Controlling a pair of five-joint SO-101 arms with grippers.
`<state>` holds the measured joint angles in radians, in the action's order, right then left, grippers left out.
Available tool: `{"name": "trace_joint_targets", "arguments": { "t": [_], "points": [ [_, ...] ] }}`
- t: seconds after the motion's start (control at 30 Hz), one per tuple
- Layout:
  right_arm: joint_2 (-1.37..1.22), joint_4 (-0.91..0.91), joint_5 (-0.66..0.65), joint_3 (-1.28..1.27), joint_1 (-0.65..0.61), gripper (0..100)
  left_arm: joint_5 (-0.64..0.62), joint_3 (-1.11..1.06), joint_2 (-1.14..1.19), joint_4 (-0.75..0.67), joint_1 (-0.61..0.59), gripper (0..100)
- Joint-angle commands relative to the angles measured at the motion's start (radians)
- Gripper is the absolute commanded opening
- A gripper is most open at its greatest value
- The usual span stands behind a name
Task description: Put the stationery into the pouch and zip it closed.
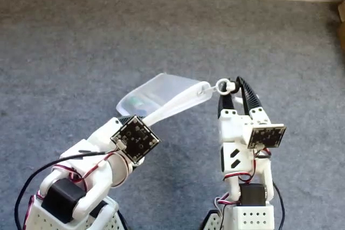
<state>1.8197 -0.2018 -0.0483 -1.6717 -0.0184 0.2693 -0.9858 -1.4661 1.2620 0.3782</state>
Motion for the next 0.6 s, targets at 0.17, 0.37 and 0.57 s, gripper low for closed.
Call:
{"name": "trace_joint_targets", "arguments": {
  "t": [0.17,0.37,0.57],
  "points": [
    [0.015,-0.421,0.005,0.145,-0.090,19.8,0.002,0.015,-0.039,0.097,-0.042,15],
    [0.015,-0.653,0.005,0.274,-0.140,20.1,0.005,0.005,-0.031,0.101,-0.076,15],
    [0.015,-0.829,0.003,0.326,-0.139,20.1,0.006,-0.094,-0.031,0.086,-0.090,15]
  ]
}}
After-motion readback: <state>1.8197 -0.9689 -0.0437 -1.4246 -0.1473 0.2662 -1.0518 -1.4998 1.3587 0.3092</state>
